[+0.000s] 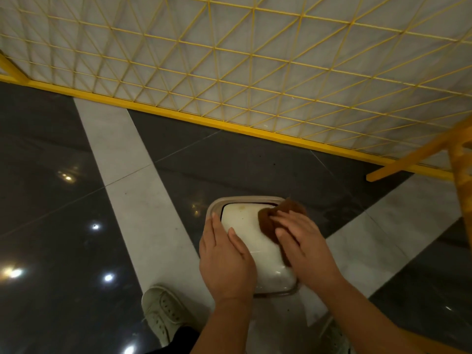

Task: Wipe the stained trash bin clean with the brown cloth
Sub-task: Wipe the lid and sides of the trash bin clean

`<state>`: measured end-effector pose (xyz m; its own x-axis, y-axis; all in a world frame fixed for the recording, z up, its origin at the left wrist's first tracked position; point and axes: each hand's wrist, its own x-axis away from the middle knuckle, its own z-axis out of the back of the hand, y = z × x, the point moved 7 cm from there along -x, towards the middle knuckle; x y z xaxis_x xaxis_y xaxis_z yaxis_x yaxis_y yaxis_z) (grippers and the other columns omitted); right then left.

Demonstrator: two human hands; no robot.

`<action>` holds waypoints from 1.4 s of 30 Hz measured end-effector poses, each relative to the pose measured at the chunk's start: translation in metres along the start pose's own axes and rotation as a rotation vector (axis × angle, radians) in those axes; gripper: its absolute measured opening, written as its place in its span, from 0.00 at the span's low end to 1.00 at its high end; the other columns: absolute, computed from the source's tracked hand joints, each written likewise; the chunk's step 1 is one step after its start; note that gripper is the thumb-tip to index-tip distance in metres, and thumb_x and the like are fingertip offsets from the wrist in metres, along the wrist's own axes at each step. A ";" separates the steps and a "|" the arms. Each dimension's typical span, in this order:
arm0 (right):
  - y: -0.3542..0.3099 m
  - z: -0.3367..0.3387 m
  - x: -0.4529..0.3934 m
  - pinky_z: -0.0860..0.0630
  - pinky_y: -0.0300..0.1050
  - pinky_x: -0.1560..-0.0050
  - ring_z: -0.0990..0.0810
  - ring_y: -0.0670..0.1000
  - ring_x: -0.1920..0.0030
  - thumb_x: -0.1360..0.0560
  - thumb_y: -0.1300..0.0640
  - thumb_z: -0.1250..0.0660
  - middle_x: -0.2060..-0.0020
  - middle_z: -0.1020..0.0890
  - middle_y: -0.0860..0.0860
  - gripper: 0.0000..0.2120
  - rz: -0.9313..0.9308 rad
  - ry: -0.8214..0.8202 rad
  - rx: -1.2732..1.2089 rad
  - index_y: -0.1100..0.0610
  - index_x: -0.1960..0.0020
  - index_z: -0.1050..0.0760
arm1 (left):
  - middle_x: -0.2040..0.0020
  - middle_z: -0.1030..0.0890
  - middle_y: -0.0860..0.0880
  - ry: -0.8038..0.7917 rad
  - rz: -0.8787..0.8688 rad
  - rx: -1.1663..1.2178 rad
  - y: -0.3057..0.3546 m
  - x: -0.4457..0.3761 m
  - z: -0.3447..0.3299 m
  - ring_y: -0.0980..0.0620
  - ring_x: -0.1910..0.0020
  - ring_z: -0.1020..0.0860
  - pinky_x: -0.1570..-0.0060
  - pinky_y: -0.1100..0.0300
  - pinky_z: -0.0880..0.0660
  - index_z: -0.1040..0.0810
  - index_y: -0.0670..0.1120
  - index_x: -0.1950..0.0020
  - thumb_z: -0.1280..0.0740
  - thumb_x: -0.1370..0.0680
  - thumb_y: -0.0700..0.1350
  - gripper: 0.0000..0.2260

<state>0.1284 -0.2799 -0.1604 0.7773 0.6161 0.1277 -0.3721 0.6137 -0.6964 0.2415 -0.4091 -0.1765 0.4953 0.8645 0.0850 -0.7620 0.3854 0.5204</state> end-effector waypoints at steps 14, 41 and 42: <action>0.033 -0.026 0.086 0.40 0.40 0.39 0.33 0.44 0.39 0.22 0.40 0.46 0.32 0.29 0.46 0.23 -0.723 0.263 -0.487 0.43 0.28 0.37 | 0.28 0.33 0.47 -0.019 0.021 -0.035 0.005 0.001 0.004 0.45 0.32 0.32 0.39 0.49 0.29 0.40 0.49 0.25 0.55 0.20 0.54 0.25; 0.025 -0.019 0.061 0.31 0.45 0.36 0.28 0.43 0.38 0.20 0.44 0.45 0.37 0.25 0.42 0.14 -0.563 0.343 -0.597 0.37 0.36 0.31 | 0.29 0.32 0.45 -0.051 -0.114 -0.095 0.009 -0.015 0.003 0.43 0.35 0.30 0.41 0.46 0.28 0.40 0.49 0.25 0.54 0.20 0.55 0.25; 0.029 -0.013 0.043 0.30 0.44 0.36 0.27 0.44 0.39 0.20 0.46 0.44 0.38 0.24 0.43 0.13 -0.543 0.299 -0.608 0.38 0.37 0.30 | 0.29 0.32 0.45 -0.054 -0.113 -0.092 0.009 -0.015 0.002 0.43 0.35 0.30 0.41 0.46 0.29 0.40 0.49 0.25 0.54 0.20 0.55 0.25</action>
<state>0.1570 -0.2419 -0.1845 0.9011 0.1062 0.4204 0.3588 0.3618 -0.8604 0.2283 -0.4199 -0.1714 0.5995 0.7967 0.0769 -0.7343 0.5092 0.4490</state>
